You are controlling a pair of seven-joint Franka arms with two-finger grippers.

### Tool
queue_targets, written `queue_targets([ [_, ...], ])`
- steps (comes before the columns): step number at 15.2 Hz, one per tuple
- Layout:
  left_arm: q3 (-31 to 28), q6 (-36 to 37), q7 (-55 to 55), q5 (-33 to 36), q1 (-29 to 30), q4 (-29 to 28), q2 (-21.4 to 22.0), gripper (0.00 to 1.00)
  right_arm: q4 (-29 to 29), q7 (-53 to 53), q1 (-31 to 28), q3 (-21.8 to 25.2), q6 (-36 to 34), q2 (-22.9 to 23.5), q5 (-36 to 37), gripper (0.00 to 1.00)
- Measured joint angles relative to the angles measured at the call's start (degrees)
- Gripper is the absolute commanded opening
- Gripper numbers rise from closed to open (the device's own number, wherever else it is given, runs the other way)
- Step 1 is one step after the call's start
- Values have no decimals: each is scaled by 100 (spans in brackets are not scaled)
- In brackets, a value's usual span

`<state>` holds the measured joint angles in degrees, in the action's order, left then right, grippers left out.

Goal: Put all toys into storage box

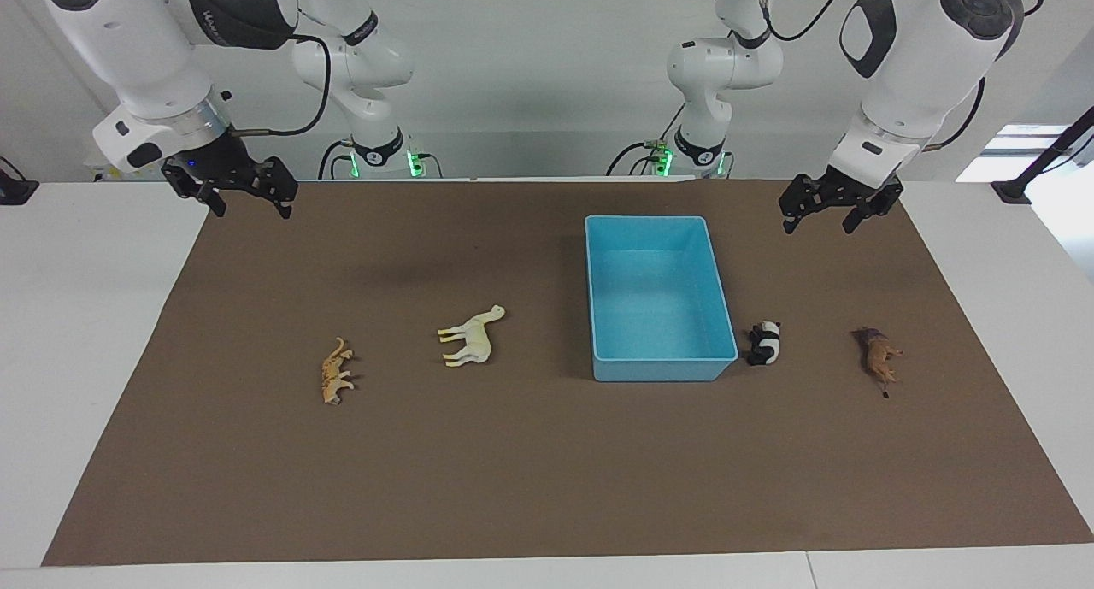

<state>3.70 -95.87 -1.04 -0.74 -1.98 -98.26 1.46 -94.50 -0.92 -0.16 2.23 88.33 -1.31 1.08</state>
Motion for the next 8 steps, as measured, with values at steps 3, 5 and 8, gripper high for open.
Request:
queue_targets([
  [3,0,0,0,0,0,0,0,100,0,0,0,-1,-48,-53,0,100],
  [5,0,0,0,0,0,0,0,100,0,0,0,-2,-50,-59,0,100],
  [8,0,0,0,0,0,0,0,100,0,0,0,-2,-51,-59,0,100],
])
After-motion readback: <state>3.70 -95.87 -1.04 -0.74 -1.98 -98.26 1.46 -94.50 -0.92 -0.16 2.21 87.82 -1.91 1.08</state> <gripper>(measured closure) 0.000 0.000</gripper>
